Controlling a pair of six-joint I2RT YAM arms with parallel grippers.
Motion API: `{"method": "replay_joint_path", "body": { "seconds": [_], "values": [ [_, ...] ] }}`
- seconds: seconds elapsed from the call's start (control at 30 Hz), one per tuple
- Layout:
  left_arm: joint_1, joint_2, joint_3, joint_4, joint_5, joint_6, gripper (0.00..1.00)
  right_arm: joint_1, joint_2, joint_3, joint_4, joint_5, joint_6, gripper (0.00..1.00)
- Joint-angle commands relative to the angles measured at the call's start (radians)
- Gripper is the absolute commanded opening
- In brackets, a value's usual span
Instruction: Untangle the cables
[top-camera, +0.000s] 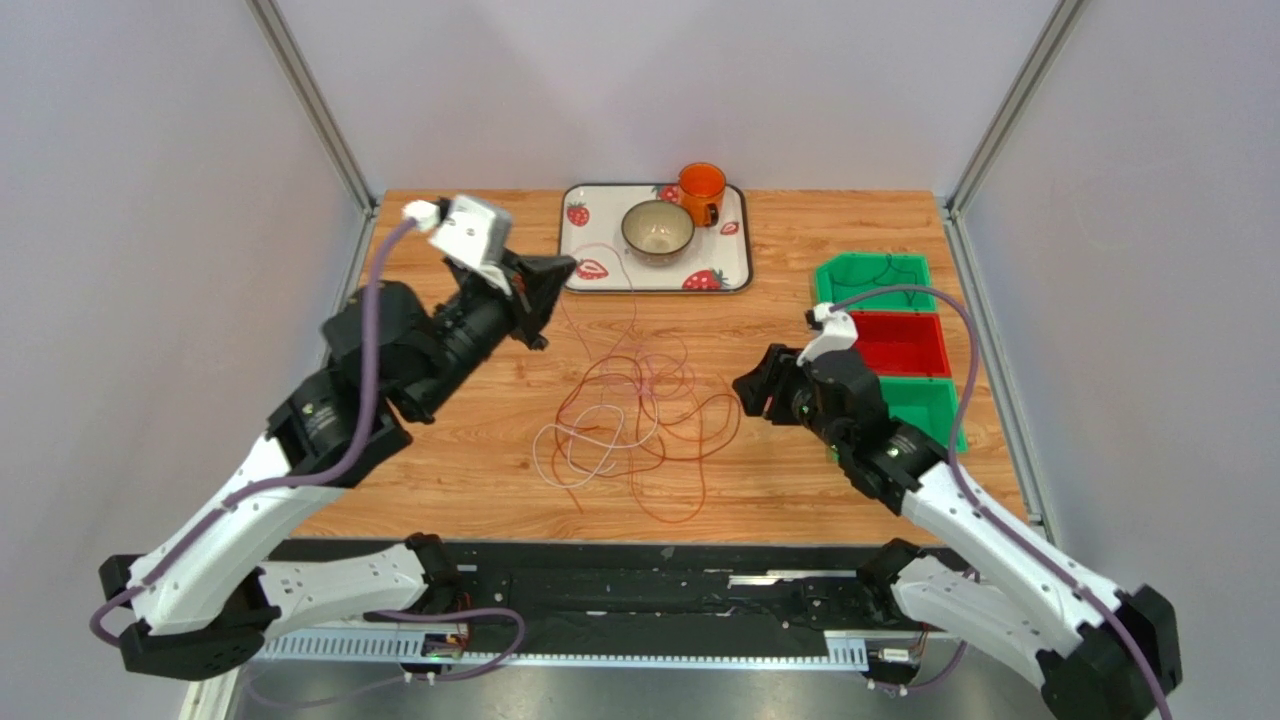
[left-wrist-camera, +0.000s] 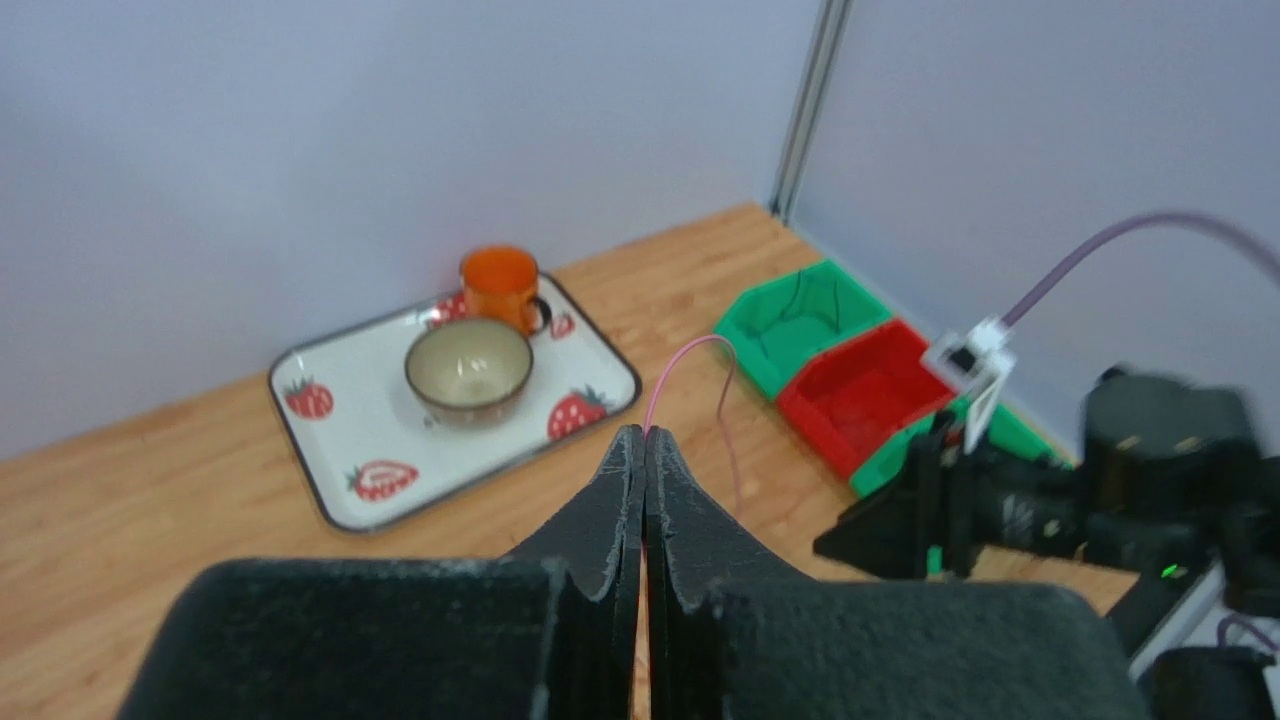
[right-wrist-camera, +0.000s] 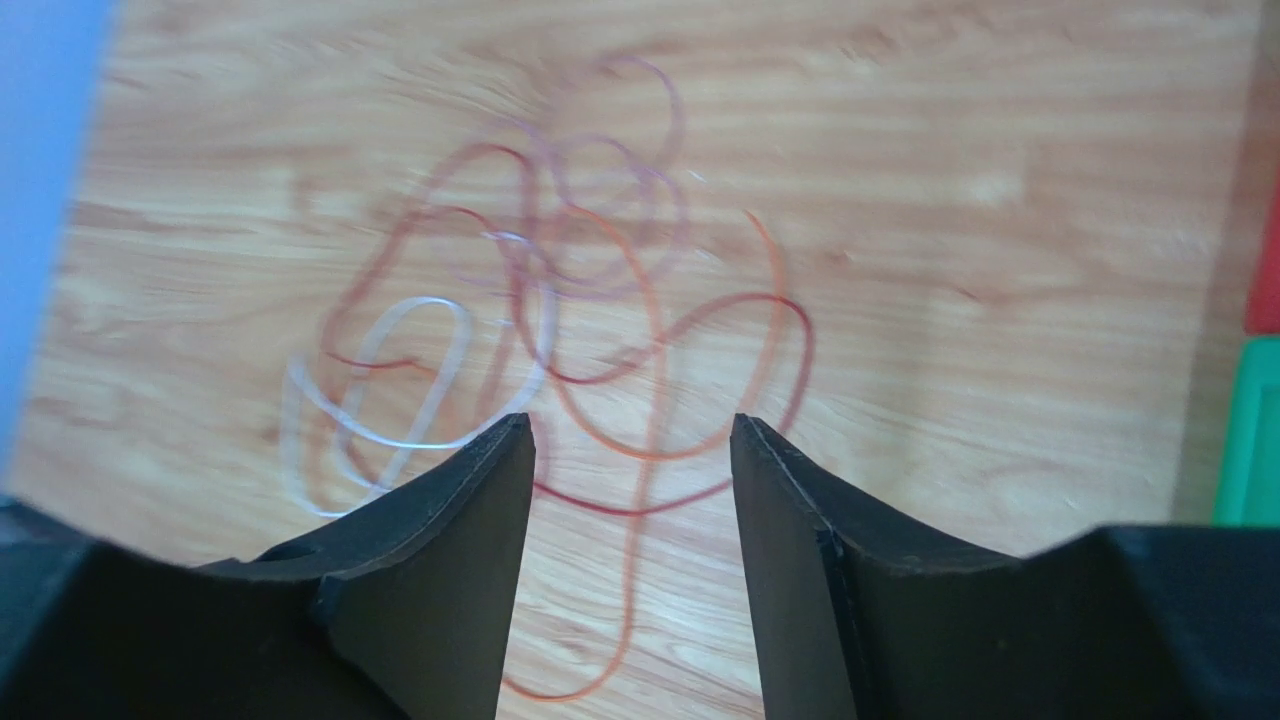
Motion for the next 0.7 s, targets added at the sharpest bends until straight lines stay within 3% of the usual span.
{"method": "replay_joint_path", "body": {
  "seconds": [0.0,0.17,0.27,0.5,0.67],
  "values": [
    [0.002,-0.029,-0.139,0.056,-0.013,-0.125,0.00,-0.009,-0.115,0.041,-0.010,-0.205,-0.040,0.56],
    [0.017,-0.068,-0.374,0.127,0.042,-0.290,0.00,-0.009,-0.152,0.006,-0.072,-0.199,-0.051,0.57],
    [0.017,-0.092,-0.417,0.150,0.113,-0.337,0.00,-0.007,-0.166,-0.014,-0.104,-0.191,-0.046,0.57],
    [0.017,-0.107,-0.264,-0.072,0.225,-0.309,0.00,-0.007,-0.201,0.021,-0.147,-0.162,-0.066,0.58],
    [0.017,-0.100,-0.150,-0.132,0.303,-0.301,0.00,-0.007,-0.166,0.044,-0.199,-0.141,-0.037,0.57]
  ]
}}
